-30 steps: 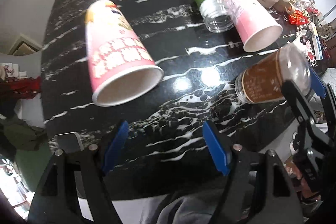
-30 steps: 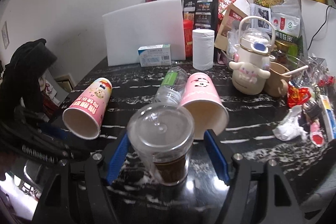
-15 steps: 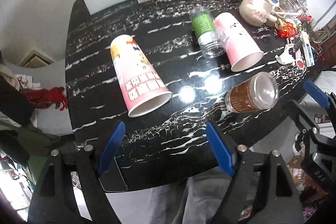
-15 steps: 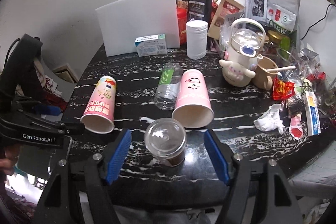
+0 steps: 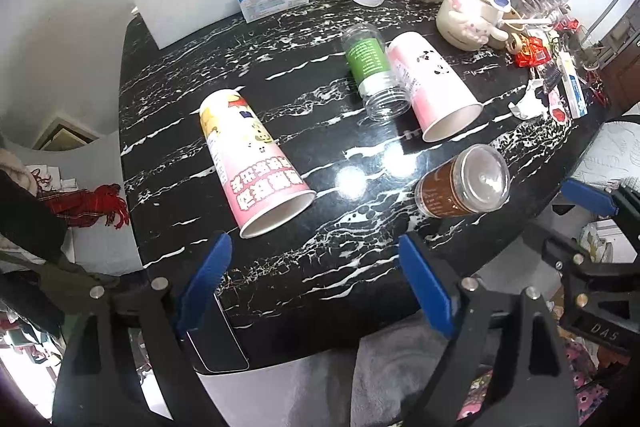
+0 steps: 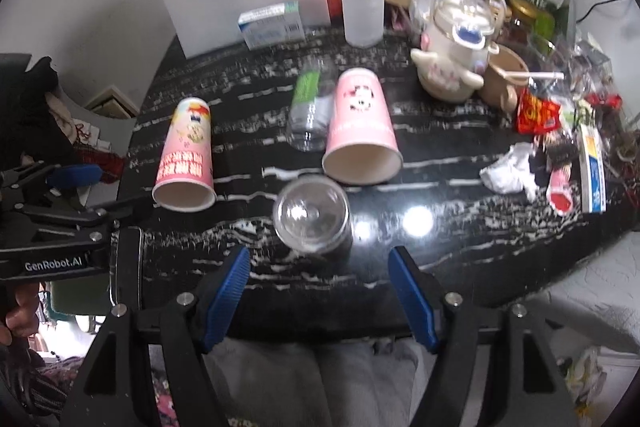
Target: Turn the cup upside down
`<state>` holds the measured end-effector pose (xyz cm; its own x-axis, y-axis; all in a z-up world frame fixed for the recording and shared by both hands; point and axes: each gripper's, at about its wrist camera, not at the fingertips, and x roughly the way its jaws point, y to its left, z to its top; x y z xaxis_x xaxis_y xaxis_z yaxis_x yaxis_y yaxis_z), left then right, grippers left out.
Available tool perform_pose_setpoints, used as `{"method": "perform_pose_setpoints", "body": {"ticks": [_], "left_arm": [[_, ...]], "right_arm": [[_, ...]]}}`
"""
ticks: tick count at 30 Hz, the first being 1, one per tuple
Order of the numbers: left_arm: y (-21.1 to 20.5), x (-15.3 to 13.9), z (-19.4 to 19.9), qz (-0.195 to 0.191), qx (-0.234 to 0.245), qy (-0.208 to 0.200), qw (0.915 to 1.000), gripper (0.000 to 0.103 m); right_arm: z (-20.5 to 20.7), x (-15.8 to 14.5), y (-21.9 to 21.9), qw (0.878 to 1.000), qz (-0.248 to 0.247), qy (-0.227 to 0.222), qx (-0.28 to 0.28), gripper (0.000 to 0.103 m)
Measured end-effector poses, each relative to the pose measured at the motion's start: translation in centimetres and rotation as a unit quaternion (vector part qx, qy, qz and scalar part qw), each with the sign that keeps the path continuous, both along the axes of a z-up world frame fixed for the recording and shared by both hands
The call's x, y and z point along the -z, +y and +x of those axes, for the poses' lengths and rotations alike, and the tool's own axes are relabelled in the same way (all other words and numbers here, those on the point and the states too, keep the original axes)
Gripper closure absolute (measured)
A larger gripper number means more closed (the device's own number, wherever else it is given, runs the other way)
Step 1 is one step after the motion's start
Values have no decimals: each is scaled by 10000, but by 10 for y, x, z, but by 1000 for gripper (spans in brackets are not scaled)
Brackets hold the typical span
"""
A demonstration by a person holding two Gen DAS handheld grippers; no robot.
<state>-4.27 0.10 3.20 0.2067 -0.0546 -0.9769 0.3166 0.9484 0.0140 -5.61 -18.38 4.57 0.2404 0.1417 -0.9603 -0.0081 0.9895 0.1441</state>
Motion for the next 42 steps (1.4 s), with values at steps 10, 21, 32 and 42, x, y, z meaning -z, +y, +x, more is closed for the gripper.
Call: {"method": "perform_pose_setpoints", "body": {"ticks": [10,21,32,42], "left_arm": [[-12,6,4,-32,199,91,9998,18],[-15,5,5,-39,199,105,9997,18],[-14,4,4,-57,162,94,9998,18],[-12,4,-1,-114,180,151,9997,18]], "right_arm": [[0,6,-2,9997,31,237,22,31],[3,8,-2,9994,136,317,-32,31],[2,9,-1,9993,160,343,-80,31],[-1,7,0,9993,146,329,-122,31]]}}
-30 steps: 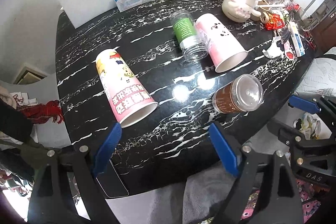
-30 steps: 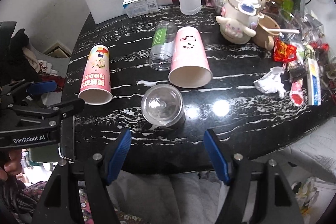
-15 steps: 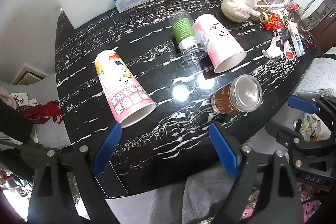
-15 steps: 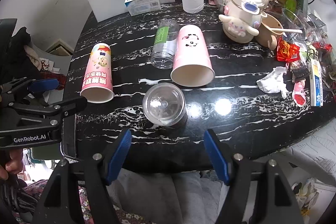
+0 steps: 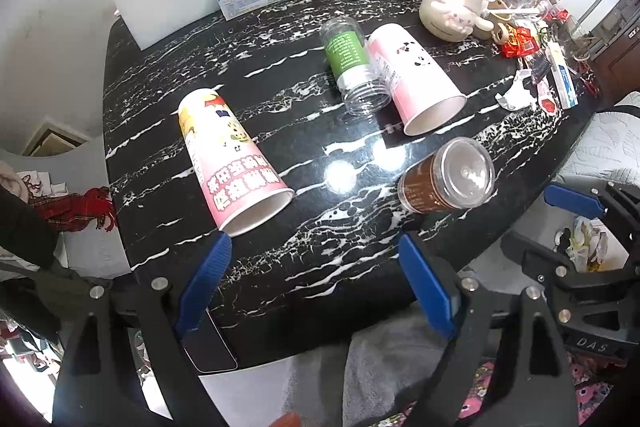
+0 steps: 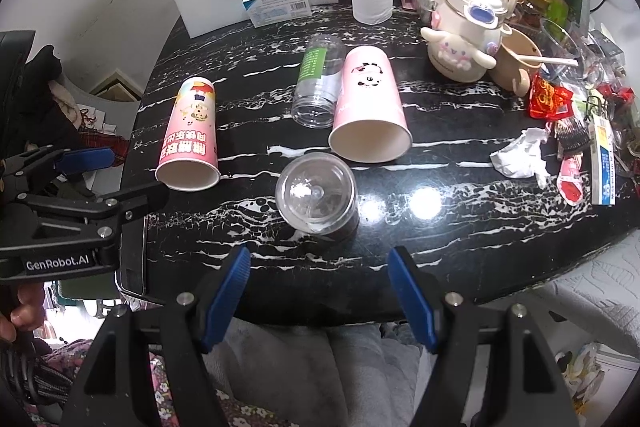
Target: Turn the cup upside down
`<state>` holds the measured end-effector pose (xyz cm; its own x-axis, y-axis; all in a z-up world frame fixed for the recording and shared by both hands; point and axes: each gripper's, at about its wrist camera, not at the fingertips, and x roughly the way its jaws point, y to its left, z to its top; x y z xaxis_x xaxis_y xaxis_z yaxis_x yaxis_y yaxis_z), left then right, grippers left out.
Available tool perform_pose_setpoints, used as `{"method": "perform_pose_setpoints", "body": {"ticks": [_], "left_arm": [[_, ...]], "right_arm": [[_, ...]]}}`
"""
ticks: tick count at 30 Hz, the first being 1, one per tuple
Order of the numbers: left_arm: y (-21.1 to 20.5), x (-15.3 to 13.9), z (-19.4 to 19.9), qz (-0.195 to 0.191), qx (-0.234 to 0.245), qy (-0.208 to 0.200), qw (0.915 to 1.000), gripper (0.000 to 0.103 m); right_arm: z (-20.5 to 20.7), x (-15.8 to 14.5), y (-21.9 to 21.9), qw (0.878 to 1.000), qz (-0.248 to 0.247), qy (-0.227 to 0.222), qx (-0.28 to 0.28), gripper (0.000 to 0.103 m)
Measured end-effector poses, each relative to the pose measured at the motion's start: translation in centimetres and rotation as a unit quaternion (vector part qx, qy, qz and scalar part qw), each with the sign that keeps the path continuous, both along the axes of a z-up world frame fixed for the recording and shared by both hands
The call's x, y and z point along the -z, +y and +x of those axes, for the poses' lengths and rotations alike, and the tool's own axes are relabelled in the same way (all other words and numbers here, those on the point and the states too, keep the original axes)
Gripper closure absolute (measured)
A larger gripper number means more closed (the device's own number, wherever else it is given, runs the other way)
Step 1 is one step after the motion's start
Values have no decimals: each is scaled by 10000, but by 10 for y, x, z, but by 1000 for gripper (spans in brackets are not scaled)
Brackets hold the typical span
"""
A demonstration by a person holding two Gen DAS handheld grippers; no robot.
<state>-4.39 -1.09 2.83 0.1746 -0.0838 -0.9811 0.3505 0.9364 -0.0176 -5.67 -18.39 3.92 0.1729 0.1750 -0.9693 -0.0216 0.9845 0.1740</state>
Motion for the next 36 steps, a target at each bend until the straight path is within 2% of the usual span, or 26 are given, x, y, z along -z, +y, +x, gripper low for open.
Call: {"method": "perform_pose_setpoints", "body": {"ticks": [36], "left_arm": [[7,-1,-12,47,-133,-11,9999,18]], "right_arm": [[-7,-4,6,9999,40,-55,-143,31]]}}
